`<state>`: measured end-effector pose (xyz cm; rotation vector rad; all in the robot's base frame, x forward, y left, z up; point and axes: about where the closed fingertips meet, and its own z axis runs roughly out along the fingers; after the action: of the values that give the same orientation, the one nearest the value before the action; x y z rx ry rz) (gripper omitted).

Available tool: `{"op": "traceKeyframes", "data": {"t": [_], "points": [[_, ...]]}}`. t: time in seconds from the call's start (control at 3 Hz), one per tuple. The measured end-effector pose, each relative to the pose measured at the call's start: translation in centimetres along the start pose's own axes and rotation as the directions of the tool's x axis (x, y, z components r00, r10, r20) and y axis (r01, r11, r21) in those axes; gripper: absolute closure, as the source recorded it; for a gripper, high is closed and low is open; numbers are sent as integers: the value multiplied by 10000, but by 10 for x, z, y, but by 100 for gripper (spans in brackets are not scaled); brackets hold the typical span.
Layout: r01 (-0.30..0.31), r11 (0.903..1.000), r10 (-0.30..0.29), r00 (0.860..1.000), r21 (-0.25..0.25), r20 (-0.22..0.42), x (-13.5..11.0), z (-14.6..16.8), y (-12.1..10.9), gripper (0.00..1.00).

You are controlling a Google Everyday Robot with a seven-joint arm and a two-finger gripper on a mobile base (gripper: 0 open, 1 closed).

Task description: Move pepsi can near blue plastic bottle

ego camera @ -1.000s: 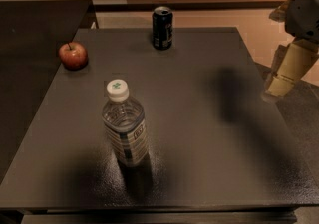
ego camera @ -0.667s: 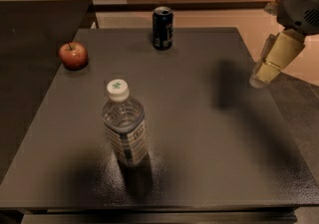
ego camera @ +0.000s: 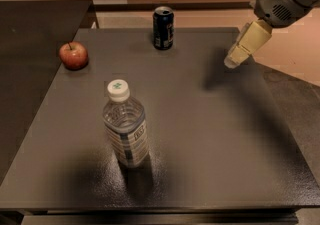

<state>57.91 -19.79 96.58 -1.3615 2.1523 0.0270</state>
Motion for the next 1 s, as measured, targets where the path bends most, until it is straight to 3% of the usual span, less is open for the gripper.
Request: {"op": "traceKeyframes", "data": {"t": [0.33, 1.0], "points": [[-478, 9982, 461, 9979, 358, 462, -14, 22, -19, 0], [-980, 9948, 929, 9849, 283, 1461, -64, 70, -54, 0]]}}
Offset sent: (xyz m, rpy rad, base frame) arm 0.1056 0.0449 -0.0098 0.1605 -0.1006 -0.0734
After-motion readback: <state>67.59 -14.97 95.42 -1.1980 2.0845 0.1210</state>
